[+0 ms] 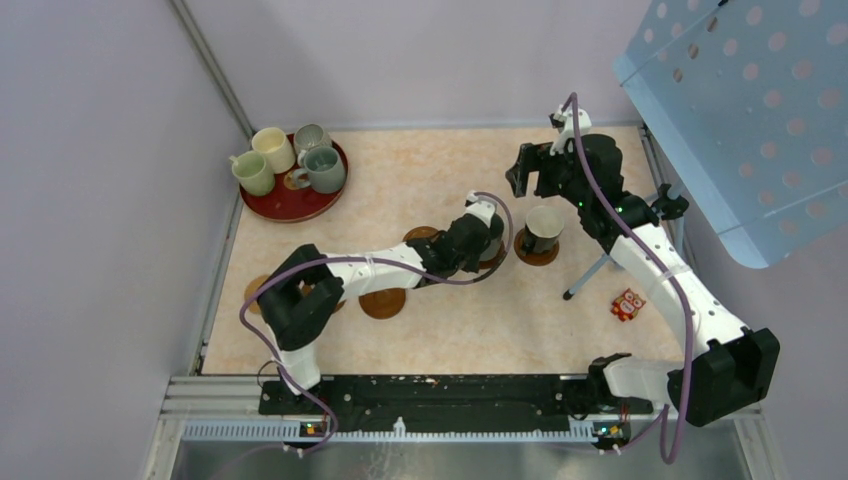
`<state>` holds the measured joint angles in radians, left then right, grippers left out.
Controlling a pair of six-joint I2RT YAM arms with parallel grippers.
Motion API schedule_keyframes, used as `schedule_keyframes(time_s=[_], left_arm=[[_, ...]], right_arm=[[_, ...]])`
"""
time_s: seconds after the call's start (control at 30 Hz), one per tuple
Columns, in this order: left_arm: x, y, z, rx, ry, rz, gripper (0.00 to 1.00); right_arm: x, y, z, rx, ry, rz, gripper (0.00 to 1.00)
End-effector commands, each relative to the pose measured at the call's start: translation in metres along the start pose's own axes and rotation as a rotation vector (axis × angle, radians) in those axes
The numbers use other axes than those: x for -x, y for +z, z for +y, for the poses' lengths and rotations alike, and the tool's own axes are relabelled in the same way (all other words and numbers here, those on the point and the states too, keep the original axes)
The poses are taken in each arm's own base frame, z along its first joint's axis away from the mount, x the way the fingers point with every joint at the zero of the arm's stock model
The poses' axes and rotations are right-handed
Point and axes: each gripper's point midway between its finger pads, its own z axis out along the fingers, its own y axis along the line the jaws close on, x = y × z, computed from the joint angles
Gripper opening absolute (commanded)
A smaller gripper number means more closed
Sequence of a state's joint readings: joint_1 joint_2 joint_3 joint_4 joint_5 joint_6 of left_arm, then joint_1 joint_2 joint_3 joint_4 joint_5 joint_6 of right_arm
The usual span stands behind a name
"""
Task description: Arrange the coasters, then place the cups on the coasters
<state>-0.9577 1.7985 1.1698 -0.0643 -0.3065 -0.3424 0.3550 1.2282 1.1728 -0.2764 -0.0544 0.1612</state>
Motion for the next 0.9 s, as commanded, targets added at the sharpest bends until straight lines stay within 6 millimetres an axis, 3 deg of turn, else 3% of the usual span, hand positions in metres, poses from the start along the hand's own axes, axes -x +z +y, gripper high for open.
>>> schedule_keyframes(time_s=[0.0, 0.23, 0.63, 0.87], left_arm=[[0.039, 0.001, -0.006, -0.001, -0.042, -0.143, 0.0], [0.035, 0.006, -0.015, -0.05, -0.009, -0.134, 0.0], [0.026, 0.013, -0.009, -0.03, 0.028, -0.129, 0.0], [0.018, 0.008, -0.005, -0.026, 0.05, -0.107, 0.1]], right_arm=[[0.024, -0.007, 0.005, 0.021, 0.004, -0.066, 0.86], [0.024, -0.006, 0.008, 0.04, 0.002, -0.065, 0.87], [0.023, -0.008, 0.012, 0.065, -0.003, -0.062, 0.87], [0.023, -0.009, 0.013, 0.068, -0.008, -0.063, 0.87]])
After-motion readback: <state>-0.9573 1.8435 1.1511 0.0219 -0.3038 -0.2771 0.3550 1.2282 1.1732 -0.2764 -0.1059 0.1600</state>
